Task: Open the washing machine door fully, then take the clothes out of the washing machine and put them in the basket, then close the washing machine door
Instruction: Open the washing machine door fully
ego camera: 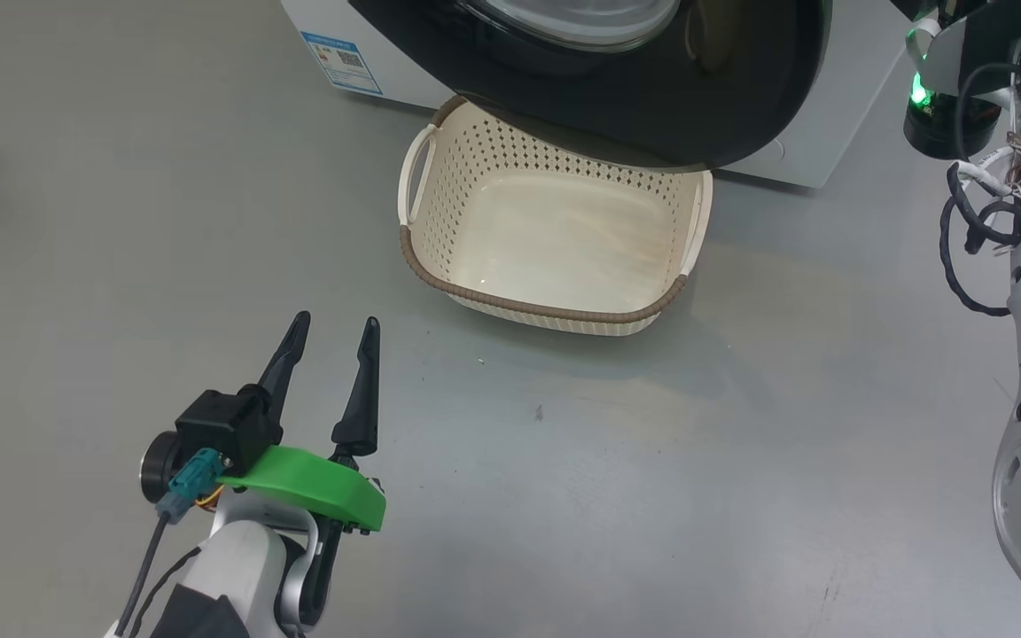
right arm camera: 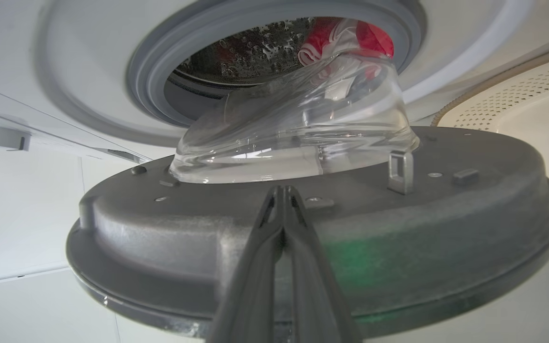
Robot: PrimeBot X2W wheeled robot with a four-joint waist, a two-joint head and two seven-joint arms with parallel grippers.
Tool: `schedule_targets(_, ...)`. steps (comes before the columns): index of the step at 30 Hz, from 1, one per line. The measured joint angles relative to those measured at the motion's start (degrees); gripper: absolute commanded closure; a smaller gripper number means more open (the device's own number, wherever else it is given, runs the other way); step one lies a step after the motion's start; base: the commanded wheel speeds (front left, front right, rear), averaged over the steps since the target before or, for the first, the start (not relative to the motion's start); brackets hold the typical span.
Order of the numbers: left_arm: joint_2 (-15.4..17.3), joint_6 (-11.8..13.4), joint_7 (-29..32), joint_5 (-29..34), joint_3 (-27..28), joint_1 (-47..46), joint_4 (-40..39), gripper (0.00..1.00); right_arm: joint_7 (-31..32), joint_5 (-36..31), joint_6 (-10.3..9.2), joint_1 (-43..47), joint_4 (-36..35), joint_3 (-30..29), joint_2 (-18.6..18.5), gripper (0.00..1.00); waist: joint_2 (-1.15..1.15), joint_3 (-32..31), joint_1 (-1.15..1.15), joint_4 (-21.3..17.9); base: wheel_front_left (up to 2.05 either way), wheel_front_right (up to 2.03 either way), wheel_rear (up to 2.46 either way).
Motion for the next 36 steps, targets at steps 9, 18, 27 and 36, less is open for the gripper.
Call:
schedule_targets(9, 0.0, 0.0, 0.0, 0.7, 0.3, 0.5, -0.2, 0.00, -5.0, -5.1, 4.82, 2.8, -1.7, 2.0, -1.5, 1.00, 0.00, -1.3, 0.00, -0.7, 0.00, 0.00, 0.00)
schedule_targets(18, 0.1, 0.0, 0.0, 2.4, 1.1, 1.6, 0.1, 0.00, -15.8, -21.4, 15.17, 7.8, -8.2, 11.4, -8.4, 1.00, 0.00, -4.3, 0.00, -1.7, 0.00, 0.00, 0.00)
schedule_targets(27, 0.1, 0.5, 0.0, 3.6, 3.2, 3.6, 0.0, 0.00, -28.1, -32.7, 14.66, 16.2, -14.9, 18.7, -11.1, 1.00, 0.00, -7.4, 0.00, -4.2, 0.00, 0.00, 0.00)
schedule_targets(36, 0.2, 0.6, 0.0, 4.5, 5.8, 4.5, -0.6, 0.00, -40.6, -40.8, 14.64, 26.2, -20.3, 24.5, -10.2, 1.00, 0.00, -9.4, 0.00, -8.1, 0.00, 0.00, 0.00)
